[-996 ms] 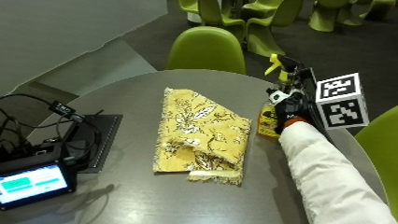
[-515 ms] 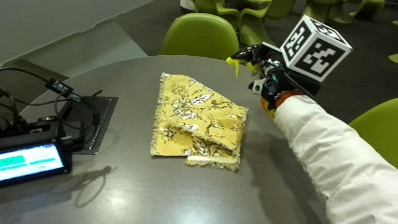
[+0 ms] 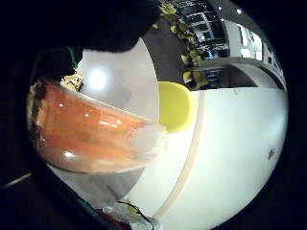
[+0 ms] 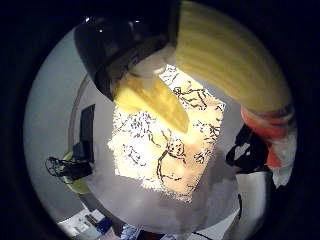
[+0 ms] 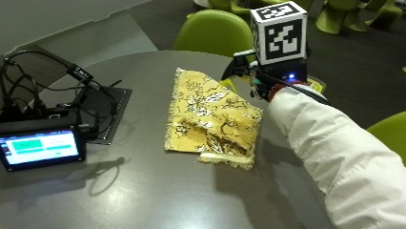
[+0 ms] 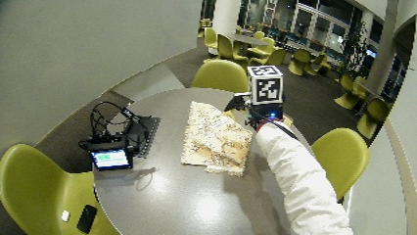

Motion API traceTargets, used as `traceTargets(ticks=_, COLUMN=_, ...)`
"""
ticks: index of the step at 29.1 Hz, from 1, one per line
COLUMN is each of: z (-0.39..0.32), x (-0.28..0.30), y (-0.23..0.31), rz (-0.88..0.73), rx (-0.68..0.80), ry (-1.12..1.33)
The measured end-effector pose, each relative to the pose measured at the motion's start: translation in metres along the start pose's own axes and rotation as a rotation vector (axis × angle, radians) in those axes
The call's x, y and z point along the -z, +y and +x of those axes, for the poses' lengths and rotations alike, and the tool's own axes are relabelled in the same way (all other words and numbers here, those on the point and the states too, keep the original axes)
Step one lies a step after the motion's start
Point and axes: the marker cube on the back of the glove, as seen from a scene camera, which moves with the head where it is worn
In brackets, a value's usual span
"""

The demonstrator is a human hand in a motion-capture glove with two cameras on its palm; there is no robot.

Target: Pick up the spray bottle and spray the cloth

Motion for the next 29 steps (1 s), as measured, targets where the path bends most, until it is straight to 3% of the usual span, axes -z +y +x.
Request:
traceTargets(ticks=17, z=-0.004, x=-0.002, y=-0.002, rz=-0.034, rx=0.001, ry=0.053)
traceTargets(ticks=29, z=-0.026, x=0.018, y=0.003, rz=0.137, rx=0.062, ry=-0.678)
